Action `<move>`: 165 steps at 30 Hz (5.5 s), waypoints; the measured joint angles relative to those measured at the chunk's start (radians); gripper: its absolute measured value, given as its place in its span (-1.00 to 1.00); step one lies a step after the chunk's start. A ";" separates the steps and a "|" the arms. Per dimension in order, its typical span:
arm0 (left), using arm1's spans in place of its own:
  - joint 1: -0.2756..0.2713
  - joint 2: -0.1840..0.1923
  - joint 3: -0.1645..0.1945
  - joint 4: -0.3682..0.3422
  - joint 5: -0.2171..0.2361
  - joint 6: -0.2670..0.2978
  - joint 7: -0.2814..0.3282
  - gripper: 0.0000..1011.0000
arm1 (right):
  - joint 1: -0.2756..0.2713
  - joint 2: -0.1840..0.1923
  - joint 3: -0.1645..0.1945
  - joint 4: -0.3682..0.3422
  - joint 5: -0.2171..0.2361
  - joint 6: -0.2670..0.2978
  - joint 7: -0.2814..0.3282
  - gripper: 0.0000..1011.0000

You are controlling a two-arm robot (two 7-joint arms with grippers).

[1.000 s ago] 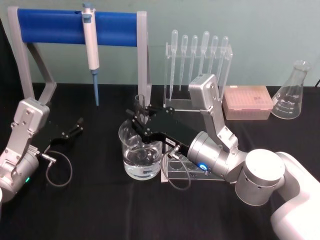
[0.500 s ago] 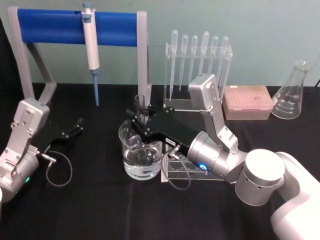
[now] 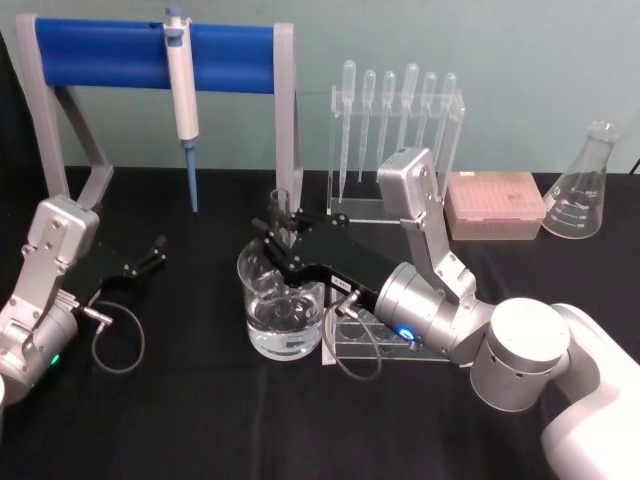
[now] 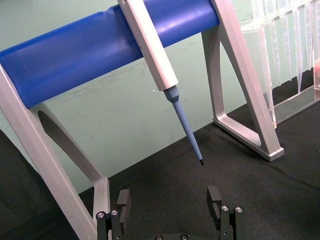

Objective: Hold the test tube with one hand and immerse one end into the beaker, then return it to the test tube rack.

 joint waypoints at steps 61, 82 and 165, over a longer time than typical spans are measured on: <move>0.000 0.000 0.000 0.000 0.000 0.000 0.000 0.98 | 0.000 0.000 0.000 0.000 0.000 0.000 0.000 -0.55; 0.000 0.000 0.000 0.000 0.000 0.000 0.000 0.98 | 0.000 0.000 0.000 0.000 0.000 0.000 0.000 -0.55; 0.000 0.000 0.000 0.000 0.000 0.000 0.000 0.98 | 0.000 0.000 0.000 0.000 0.000 0.000 0.000 -0.55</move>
